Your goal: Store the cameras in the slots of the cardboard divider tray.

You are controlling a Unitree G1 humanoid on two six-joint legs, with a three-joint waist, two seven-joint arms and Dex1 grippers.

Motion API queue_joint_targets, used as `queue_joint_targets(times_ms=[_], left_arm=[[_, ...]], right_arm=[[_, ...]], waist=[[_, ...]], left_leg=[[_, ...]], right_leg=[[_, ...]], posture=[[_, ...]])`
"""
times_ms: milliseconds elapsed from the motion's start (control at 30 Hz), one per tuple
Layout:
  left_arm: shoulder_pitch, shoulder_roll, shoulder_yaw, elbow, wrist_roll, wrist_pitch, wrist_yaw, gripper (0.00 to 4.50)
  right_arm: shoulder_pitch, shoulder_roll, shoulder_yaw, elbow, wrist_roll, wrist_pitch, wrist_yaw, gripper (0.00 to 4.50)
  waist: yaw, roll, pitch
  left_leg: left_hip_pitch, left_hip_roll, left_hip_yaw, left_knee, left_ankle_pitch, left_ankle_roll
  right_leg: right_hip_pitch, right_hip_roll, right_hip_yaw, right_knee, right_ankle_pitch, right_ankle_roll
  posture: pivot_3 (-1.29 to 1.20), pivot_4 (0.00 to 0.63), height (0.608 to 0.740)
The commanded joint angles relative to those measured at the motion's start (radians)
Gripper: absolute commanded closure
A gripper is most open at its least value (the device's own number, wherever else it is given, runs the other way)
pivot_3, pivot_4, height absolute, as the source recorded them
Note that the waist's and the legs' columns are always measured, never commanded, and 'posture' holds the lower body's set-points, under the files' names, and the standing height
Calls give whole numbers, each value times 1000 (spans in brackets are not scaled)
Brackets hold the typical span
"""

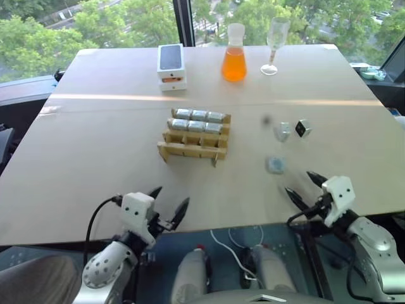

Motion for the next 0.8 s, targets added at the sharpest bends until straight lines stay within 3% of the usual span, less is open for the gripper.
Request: queue_joint_targets(times_ms=[33,167,300,567,800], left_arm=[[0,96,20,-33,-159,38,-183,0],[-91,323,125,-19,-317,109,-409,0],[-197,462,182,33,-375,162,-503,0],[-325,633,203,96,-419,231,-676,0],[-416,641,171,131,-419,240,-727,0]], right_arm=[[-56,-19,18,-11,1,38,9,338],[-179,-99,74,66,20,90,144,338],[-302,-170,91,199,22,80,256,338],[-531,-215,149,473,-26,31,422,338],[-611,-237,193,579,-26,18,588,338]], waist=[[-1,0,0],[1,0,0],[1,3,0],[-2,4,1],[-1,4,1]], left_leg=[[0,0,0,0,0,0],[0,0,0,0,0,0],[0,0,0,2,0,0],[1,0,1,1,0,0],[1,0,1,1,0,0]], right_leg=[[0,0,0,0,0,0],[0,1,0,0,0,0],[1,4,-1,0,0,-1],[2,4,1,-1,0,-1],[2,4,1,-1,0,-1]], posture=[[0,150,740],[0,150,740],[0,150,740],[0,150,740],[0,150,740]])
